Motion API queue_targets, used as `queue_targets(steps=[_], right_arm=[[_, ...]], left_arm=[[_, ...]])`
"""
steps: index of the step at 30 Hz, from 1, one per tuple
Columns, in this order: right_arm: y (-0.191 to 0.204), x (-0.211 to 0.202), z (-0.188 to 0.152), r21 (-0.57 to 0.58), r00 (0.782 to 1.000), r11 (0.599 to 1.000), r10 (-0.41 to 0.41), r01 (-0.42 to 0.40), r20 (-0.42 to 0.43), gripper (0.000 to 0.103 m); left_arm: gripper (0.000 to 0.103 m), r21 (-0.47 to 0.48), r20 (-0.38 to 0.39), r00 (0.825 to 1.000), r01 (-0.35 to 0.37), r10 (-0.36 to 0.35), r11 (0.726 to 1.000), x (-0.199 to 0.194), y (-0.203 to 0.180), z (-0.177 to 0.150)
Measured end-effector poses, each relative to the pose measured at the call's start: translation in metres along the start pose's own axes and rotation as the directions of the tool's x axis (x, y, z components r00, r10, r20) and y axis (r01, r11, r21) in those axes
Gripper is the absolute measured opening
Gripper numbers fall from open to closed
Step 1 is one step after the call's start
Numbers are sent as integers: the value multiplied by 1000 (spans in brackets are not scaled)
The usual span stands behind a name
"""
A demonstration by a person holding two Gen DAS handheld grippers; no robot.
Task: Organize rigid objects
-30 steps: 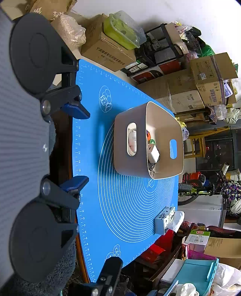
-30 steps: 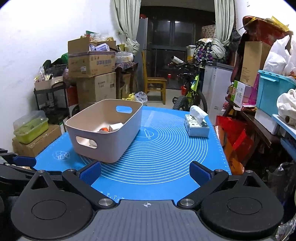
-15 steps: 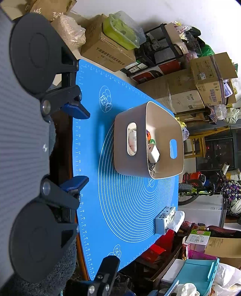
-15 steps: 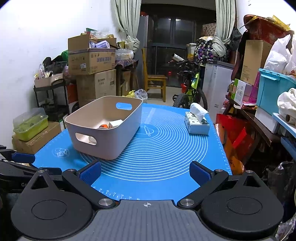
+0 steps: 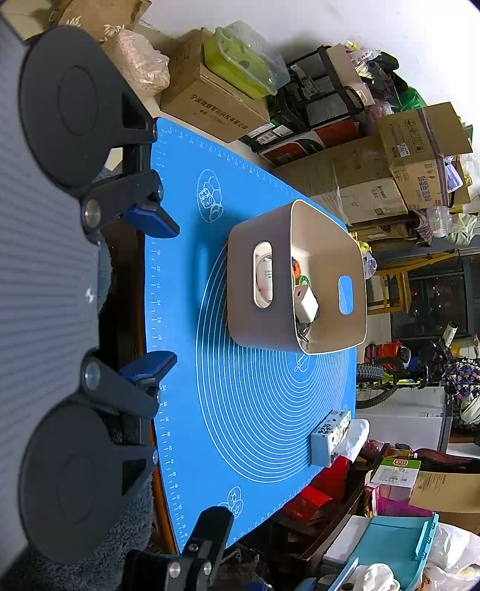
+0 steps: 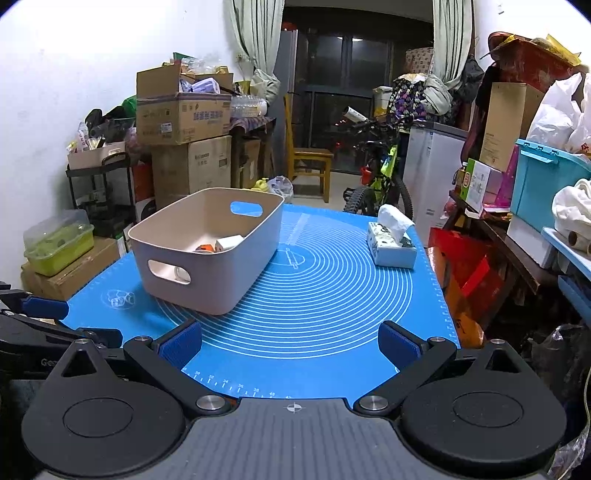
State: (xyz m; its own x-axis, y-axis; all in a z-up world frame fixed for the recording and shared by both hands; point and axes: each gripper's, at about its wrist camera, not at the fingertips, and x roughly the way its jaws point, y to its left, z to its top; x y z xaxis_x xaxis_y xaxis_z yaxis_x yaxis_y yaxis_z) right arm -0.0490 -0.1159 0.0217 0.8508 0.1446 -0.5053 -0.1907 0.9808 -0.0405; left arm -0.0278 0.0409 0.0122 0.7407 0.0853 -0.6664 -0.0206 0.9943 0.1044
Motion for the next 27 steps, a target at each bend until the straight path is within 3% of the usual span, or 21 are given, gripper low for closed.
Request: queue_targets(steps=[27], right_arm=[[-12, -3, -2, 3, 1000, 1000, -6, 6, -4, 101]], left_arm=[[69, 8, 3, 1000, -2, 2, 1000, -2, -5, 3]])
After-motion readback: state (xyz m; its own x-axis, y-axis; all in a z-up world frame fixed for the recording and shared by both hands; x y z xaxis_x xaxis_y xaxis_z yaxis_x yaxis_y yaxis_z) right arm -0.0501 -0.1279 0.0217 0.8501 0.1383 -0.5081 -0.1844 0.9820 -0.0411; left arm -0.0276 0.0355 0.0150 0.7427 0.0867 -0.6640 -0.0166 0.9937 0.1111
